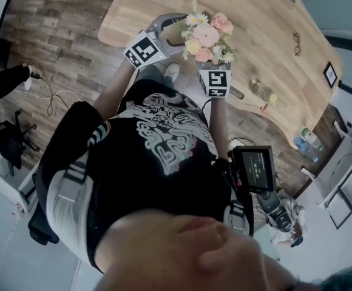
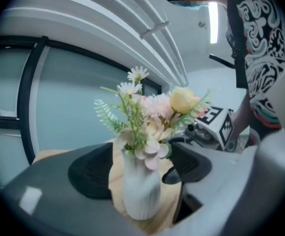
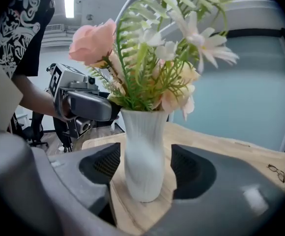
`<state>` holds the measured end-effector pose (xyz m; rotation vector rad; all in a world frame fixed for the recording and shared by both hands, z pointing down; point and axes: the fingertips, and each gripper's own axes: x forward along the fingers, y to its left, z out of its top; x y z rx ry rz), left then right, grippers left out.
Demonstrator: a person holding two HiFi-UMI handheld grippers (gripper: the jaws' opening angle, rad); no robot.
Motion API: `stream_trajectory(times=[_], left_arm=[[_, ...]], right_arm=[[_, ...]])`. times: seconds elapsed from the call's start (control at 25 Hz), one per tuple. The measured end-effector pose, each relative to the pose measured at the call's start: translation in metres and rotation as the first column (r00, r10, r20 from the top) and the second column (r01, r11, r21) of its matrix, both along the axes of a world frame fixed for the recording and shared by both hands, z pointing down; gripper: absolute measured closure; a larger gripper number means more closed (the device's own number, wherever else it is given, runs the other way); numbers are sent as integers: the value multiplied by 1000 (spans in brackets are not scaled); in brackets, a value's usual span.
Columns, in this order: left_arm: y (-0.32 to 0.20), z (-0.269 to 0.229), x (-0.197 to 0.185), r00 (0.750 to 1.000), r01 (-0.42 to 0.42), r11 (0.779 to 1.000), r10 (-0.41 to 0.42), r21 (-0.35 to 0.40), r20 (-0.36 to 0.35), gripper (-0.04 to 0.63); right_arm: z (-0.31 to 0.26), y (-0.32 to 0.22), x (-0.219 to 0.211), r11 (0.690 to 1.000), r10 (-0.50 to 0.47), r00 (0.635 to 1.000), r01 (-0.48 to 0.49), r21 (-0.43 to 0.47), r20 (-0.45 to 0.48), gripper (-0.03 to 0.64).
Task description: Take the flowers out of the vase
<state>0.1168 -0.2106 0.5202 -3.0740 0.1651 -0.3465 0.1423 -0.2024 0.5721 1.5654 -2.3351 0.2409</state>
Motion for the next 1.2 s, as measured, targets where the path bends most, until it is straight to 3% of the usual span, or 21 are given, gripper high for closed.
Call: stream_trajectory(times=[0.24, 0.4, 0.6, 0.8, 1.2], left_arm=[[7, -8, 22, 999, -37, 999, 37, 4, 4, 252], [8, -20, 23, 999, -22, 999, 22, 24, -30, 252], [3, -27, 24, 999, -7, 999, 9, 39, -38, 256], [4, -25, 26, 999, -5, 998, 7, 63, -33, 325], [0, -22, 26, 999, -4, 1000, 4, 6, -36, 480]], right_arm=[[5, -5, 7, 999, 8, 1000, -7, -35, 15, 295], [-11, -13, -7, 1000, -17, 1000, 17, 21, 23, 296], [-13, -16, -11, 999, -39, 999, 39, 25, -8, 327], [-10, -16, -11, 999, -46, 999, 46, 30, -16, 337], [-9, -15, -13, 998, -52, 998, 52, 17, -24, 341]])
